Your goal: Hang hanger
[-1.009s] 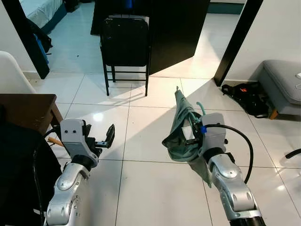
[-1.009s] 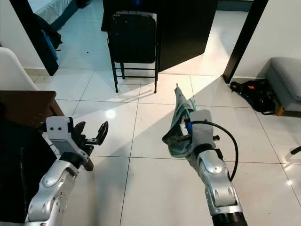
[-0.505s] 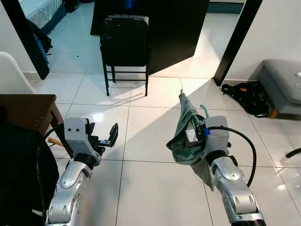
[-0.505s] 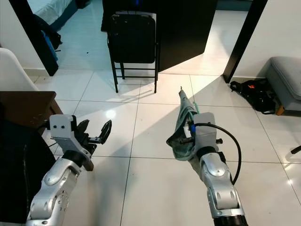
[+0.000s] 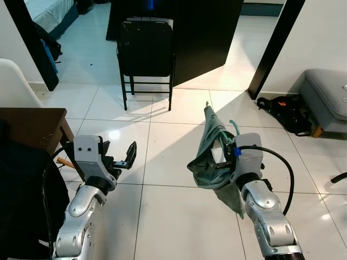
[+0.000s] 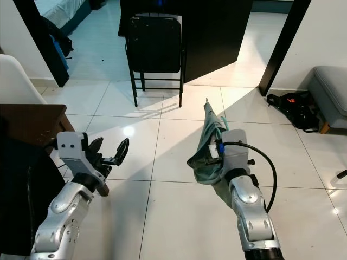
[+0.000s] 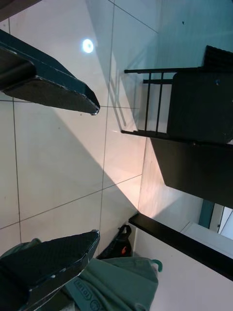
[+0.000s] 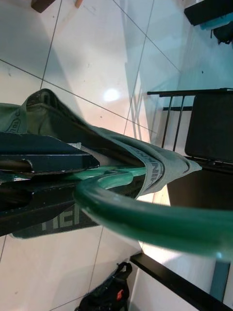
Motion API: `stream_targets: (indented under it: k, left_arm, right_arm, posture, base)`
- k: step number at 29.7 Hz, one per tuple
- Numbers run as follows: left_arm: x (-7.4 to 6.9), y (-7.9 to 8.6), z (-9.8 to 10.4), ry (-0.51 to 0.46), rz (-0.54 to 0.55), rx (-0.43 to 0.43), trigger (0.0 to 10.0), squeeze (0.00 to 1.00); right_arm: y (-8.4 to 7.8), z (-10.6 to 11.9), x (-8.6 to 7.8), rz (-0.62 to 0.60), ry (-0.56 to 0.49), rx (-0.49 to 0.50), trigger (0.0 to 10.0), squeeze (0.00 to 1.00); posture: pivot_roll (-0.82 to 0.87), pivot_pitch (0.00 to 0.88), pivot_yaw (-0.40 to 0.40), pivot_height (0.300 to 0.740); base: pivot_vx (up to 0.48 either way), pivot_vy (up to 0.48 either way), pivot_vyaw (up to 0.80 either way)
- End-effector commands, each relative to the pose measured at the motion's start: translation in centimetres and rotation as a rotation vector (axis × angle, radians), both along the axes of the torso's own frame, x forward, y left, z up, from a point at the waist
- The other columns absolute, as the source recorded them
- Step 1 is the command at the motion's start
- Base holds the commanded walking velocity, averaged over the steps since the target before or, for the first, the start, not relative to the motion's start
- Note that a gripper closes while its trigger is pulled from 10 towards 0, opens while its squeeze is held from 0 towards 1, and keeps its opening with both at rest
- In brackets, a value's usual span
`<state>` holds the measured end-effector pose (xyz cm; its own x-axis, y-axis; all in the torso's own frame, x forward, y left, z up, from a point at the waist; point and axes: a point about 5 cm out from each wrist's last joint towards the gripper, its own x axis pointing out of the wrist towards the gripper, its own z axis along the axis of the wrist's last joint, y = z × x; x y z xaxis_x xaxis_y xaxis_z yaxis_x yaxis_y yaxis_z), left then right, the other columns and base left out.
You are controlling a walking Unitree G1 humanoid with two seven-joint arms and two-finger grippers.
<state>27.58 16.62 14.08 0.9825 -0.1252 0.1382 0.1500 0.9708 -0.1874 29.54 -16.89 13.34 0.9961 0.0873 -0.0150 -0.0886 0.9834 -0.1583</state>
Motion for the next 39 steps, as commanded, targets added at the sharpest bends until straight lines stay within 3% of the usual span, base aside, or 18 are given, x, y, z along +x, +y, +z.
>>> stream_targets:
  k: [1, 39]
  left_arm:
    - [-0.11, 0.06, -0.90, 0.046, -0.004, -0.006, 10.0, 0.00]
    - [-0.14, 0.26, -0.90, 0.057, -0.009, -0.003, 10.0, 0.00]
  right_arm:
    - [0.08, -0.03, -0.12, 0.008, -0.006, 0.007, 10.0, 0.00]
    - [0.24, -0.20, -0.22, 0.008, 0.001, 0.031, 10.0, 0.00]
  posture:
    - [0.04, 0.111, -0.015, 0.740]
    - [0.05, 0.118, -0.005, 0.740]
  base:
    - [0.000, 0.000, 0.00]
    - [0.000, 0.000, 0.00]
